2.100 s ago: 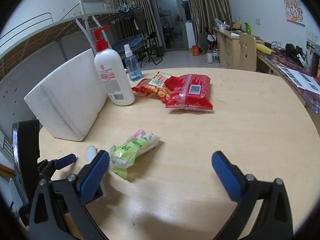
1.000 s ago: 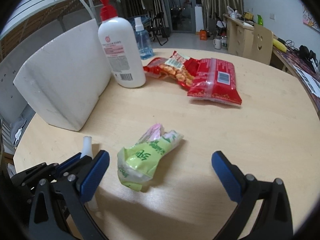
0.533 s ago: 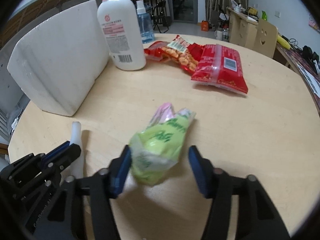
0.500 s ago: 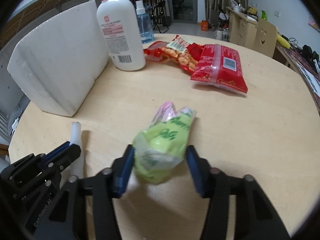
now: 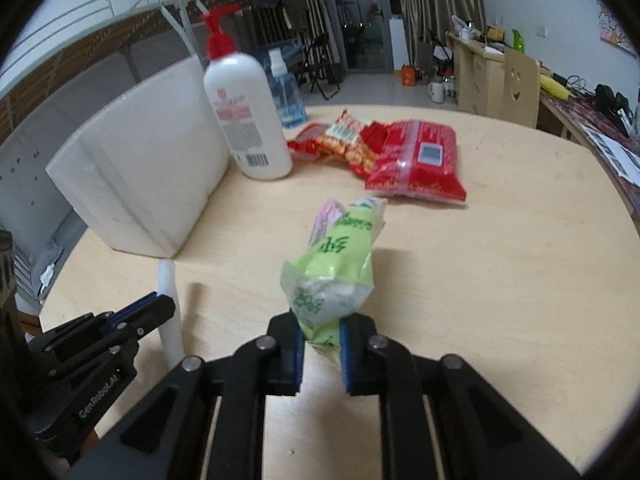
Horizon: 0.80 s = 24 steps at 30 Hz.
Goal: Organize soft objects
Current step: 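Close the right gripper on the green-and-pink packet and lift it, then carry the foam stick and green packet with both grippers over the foam box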
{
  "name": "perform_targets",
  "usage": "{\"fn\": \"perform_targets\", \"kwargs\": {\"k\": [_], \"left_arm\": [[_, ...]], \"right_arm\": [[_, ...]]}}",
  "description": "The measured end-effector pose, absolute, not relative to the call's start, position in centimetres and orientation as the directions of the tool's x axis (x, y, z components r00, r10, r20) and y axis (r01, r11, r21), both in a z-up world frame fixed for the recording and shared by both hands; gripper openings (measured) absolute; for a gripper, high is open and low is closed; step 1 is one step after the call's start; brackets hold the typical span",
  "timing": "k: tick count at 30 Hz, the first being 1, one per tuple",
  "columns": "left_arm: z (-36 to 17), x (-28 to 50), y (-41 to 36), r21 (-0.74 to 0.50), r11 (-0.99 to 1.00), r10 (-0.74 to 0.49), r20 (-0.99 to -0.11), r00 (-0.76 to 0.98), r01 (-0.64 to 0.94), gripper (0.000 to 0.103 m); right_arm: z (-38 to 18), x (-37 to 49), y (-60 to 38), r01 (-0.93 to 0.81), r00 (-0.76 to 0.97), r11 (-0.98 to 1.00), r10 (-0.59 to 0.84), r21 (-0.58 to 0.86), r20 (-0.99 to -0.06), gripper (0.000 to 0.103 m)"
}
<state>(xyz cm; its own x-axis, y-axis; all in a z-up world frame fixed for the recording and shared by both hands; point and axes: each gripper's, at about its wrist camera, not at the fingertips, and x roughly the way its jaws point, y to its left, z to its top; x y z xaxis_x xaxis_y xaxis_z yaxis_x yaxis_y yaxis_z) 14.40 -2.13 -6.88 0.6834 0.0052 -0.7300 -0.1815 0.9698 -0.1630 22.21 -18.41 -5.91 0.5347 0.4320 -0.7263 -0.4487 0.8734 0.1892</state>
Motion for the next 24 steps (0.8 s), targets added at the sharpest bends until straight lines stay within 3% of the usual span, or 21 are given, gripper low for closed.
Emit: {"fn": "perform_targets", "kwargs": {"k": [24], "left_arm": [[-0.3, 10.2, -4.0, -0.108, 0.99, 0.008, -0.572, 0.821, -0.086, 0.007]], "right_arm": [[0.2, 16.6, -21.2, -0.431, 0.699, 0.886, 0.447, 0.169, -0.558, 0.018]]}}
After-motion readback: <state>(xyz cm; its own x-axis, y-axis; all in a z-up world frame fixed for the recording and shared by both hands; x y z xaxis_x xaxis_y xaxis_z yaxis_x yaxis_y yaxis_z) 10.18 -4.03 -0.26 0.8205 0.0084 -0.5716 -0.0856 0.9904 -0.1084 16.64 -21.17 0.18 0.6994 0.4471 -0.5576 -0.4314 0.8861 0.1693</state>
